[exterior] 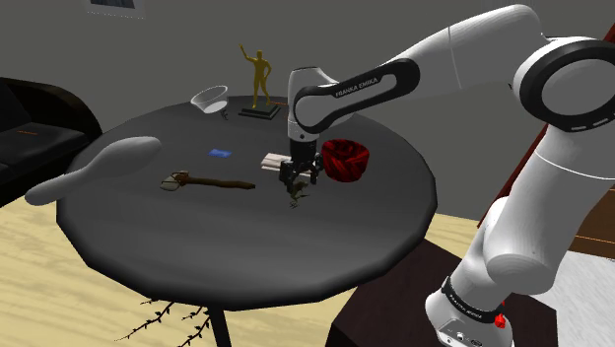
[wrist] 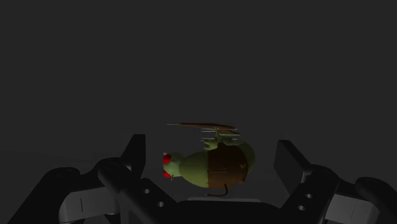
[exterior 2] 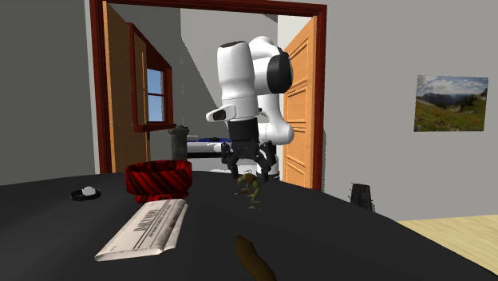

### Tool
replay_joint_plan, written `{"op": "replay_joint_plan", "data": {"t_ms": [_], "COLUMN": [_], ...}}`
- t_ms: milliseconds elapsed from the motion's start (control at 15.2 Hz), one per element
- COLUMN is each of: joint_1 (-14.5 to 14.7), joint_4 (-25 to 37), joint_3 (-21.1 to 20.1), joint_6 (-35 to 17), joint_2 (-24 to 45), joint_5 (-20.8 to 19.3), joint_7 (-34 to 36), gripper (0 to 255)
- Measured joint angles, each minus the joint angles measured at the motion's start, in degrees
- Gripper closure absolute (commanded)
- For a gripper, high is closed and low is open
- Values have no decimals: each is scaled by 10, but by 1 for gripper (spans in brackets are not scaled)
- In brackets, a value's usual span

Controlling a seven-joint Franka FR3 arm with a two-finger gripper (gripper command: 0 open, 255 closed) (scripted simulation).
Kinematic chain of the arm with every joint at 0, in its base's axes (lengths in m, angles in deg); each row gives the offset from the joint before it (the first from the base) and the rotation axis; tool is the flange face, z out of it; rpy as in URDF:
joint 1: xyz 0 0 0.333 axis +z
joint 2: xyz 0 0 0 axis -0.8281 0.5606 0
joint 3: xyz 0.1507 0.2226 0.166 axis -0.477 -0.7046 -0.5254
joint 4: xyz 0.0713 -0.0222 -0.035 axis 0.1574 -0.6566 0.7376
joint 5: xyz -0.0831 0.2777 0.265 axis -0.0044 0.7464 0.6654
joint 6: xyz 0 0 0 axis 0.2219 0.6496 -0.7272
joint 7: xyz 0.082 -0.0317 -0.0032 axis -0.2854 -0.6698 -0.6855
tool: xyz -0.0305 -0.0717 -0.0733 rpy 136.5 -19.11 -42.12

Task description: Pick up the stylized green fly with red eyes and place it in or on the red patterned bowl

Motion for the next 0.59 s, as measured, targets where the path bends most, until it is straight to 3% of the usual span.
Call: {"op": "replay_joint_plan", "data": {"t_ms": [66,132,594], "joint_1": [0,0,0], "joint_4": [0,0,-1], "joint_3": [0,0,0], "joint_6": [0,0,0], "joint_2": [0,0,-1], "joint_5": [0,0,0], "joint_7": [0,0,0], "gripper": [0,255,255]}}
